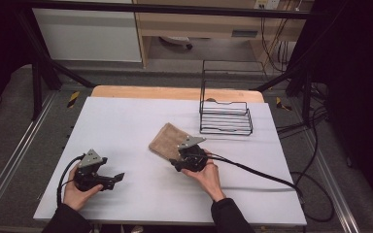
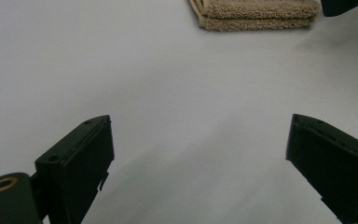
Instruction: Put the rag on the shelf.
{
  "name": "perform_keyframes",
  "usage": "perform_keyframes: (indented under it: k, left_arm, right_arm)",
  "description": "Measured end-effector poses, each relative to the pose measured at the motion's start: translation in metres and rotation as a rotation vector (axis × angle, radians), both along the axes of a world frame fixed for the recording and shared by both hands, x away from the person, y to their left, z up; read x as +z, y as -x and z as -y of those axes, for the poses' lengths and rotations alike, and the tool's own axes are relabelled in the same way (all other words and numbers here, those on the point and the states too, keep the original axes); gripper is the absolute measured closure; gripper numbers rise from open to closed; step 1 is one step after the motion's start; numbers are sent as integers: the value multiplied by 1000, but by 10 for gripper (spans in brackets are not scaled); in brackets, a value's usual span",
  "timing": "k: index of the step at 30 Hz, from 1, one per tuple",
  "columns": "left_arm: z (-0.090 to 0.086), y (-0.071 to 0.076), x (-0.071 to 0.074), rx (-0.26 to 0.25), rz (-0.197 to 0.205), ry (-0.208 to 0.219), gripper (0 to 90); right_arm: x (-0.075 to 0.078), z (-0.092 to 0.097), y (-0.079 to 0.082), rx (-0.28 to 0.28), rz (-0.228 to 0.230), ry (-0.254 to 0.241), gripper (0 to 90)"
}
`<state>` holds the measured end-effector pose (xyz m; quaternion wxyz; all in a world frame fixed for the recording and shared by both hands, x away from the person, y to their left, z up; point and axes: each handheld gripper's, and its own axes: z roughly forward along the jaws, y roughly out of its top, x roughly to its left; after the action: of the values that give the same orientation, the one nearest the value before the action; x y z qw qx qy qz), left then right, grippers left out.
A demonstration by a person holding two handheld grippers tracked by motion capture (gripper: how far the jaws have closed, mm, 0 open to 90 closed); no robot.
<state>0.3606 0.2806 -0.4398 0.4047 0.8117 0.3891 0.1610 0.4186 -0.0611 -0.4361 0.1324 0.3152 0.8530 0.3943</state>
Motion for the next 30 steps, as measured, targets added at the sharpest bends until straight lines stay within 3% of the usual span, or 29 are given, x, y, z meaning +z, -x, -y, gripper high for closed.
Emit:
perform_keyframes:
  k: [6,16,18,22,30]
  left_arm:
    - [0,0,0,0,0,1,76]
    - [1,0,0,-2,1,-5,79]
    - [1,0,0,-2,1,-4,79]
    - [1,0,0,-2,2,-4,80]
    - [1,0,0,-2,2,-4,81]
  right_arm:
    - [-6,-2,-5,12,-17,13,633]
    - [-13,-6,-3,41,-15,35,671]
    - [-13,-7,-3,41,9,64,752]
    - [-12,-7,-4,41,4,64,847]
    - [-6,-4,-6,35,-28,48,877]
